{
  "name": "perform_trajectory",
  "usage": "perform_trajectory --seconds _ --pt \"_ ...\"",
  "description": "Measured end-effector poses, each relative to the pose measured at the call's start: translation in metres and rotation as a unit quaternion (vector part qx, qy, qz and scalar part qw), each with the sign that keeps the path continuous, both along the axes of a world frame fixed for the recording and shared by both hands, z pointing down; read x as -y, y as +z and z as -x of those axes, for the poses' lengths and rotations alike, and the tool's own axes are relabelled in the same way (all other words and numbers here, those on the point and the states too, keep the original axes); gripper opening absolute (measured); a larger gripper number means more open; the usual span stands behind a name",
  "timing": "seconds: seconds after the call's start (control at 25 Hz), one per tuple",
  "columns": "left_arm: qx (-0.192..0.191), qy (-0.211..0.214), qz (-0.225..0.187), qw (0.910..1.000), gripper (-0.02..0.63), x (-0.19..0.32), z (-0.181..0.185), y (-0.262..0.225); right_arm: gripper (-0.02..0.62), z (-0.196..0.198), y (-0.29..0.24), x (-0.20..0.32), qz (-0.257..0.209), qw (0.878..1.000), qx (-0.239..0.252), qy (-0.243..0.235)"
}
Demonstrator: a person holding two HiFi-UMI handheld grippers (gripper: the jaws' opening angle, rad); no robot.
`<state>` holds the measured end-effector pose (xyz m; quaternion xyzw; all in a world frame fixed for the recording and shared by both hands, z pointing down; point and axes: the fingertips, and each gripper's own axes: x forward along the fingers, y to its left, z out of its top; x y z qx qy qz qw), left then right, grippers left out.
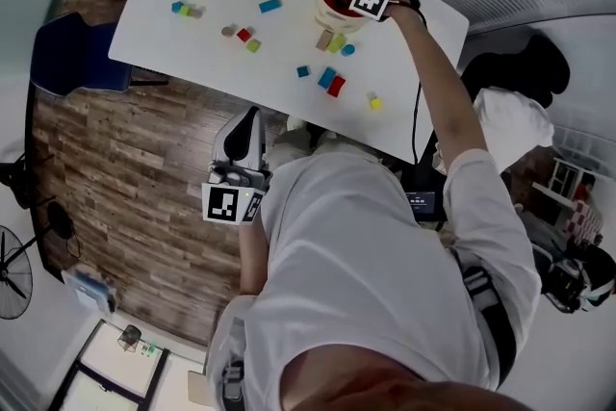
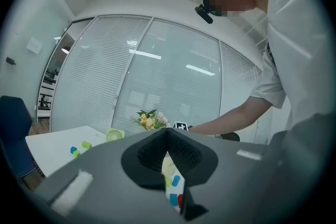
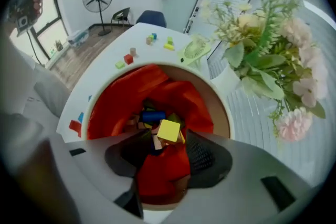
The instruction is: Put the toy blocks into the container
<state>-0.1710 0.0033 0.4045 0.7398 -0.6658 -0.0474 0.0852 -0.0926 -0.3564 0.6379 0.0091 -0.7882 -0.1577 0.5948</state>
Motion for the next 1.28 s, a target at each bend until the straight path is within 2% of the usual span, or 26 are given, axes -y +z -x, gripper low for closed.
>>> perform_trajectory --seconds 0.12,0.2,0.28,0.36,0.4,0.44,0.48,0.56,0.68,0.76,0.84,0.92,1.0,1.12,1.28 --pt "0.002 0.006 -0.002 1.0 -0.002 -0.001 -0.002 -0.003 0.299 -0.001 -0.015 0.002 0.022 0.997 0.06 0.053" --pt "0.003 0.014 -0.005 0.9999 -0.002 0.001 -0.004 -0.003 0.324 -0.004 -0.035 0.0 0.04 0.988 0.12 0.085" --pt "0.005 0.026 -0.007 0.9996 -0.002 0.004 -0.009 -0.004 0.325 -0.007 -0.063 -0.006 0.052 0.973 0.199 0.107" --pt "0.007 0.042 -0.012 0.999 -0.002 0.009 -0.016 -0.005 0.32 -0.02 -0.09 -0.016 0.056 0.952 0.27 0.132" --pt "0.008 0.051 -0.014 0.9986 -0.002 0.012 -0.02 -0.006 0.257 -0.029 -0.103 -0.023 0.05 0.94 0.305 0.144" --pt "0.009 0.061 -0.016 0.998 -0.002 0.016 -0.025 -0.008 0.162 -0.04 -0.116 -0.031 0.041 0.928 0.337 0.155" --pt "0.01 0.072 -0.018 0.9972 -0.002 0.02 -0.03 -0.01 0.132 -0.052 -0.126 -0.04 0.029 0.915 0.366 0.165" --pt "0.014 0.096 -0.021 0.9951 -0.002 0.028 -0.04 -0.012 0.004 -0.075 -0.141 -0.064 0.008 0.893 0.413 0.179" --pt "0.02 0.134 -0.029 0.9903 -0.002 0.043 -0.057 -0.014 0.002 -0.11 -0.147 -0.104 -0.019 0.865 0.458 0.204" --pt "0.024 0.158 -0.03 0.9866 -0.002 0.05 -0.07 -0.015 0.002 -0.139 -0.139 -0.132 -0.026 0.845 0.473 0.248" --pt "0.025 0.179 -0.03 0.9831 -0.002 0.053 -0.081 -0.015 0.002 -0.17 -0.117 -0.16 -0.026 0.831 0.466 0.302" --pt "0.025 0.196 -0.03 0.9799 -0.002 0.059 -0.091 -0.016 0.002 -0.197 -0.086 -0.185 -0.019 0.829 0.439 0.346" --pt "0.023 0.21 -0.028 0.9771 -0.002 0.064 -0.099 -0.014 0.002 -0.217 -0.051 -0.207 -0.014 0.839 0.398 0.37" --pt "0.024 0.227 -0.023 0.9734 -0.002 0.069 -0.11 -0.013 0.002 -0.233 -0.01 -0.23 -0.005 0.853 0.35 0.386" --pt "0.027 0.232 -0.021 0.9721 -0.002 0.066 -0.118 -0.016 0.003 -0.238 0.022 -0.242 0.023 0.854 0.332 0.4"
